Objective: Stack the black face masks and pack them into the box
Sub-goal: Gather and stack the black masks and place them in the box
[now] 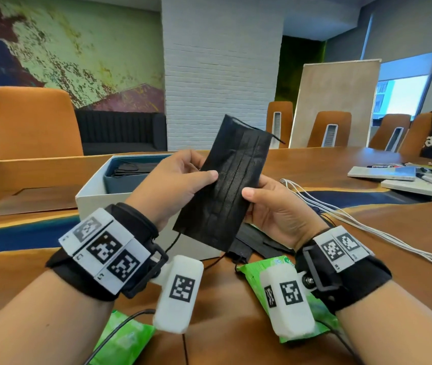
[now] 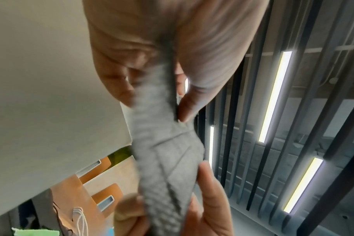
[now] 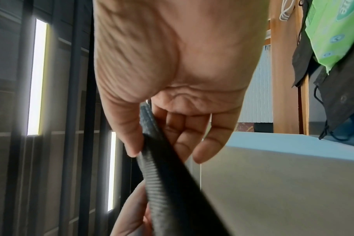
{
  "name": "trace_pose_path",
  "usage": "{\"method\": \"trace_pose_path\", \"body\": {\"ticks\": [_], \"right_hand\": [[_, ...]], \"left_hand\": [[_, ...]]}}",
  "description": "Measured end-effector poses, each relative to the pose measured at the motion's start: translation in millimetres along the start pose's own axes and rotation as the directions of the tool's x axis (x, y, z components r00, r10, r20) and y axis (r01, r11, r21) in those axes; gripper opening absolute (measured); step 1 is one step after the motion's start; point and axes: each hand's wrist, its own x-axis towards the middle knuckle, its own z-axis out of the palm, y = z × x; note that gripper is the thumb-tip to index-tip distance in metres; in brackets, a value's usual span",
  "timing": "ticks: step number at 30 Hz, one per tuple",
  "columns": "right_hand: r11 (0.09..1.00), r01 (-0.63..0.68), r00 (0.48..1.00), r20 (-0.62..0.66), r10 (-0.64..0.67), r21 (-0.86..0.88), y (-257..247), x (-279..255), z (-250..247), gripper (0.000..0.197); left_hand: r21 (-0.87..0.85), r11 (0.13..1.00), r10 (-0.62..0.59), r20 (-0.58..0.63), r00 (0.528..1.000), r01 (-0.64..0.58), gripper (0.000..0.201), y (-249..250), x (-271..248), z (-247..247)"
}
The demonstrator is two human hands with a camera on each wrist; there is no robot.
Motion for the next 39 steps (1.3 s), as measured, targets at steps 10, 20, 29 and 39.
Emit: {"method": "trace_pose_path", "body": {"ticks": [10,20,29,39], "right_hand": [[0.998,0.066,0.974,-0.216,-0.07,-0.026,-11,-2,-6,0.018],[0.843,-0.28,0.891,-0.451,0.051,-0.458,-52,-21,-45,0.019],[-0.219,-0.601,0.636,-0.626,0.452,-0.769,-28,6,-61,0.072],[-0.397,-0.579,0.53,-0.699,0.48,-0.712,-18,24,-70,0.06]], "left_hand": [[-0.055,0.997,-0.052,0.109,0.993,0.058,0.024,-5,-1,9],[0.059,0.997,0.048,0.013,0.999,-0.049,0.016,8,-2,-8],[0.049,0.997,0.06,0.001,0.998,-0.06,0.013,9,1,-13],[-0.131,0.991,-0.012,0.037,0.999,0.017,0.019,13,2,-15]]}}
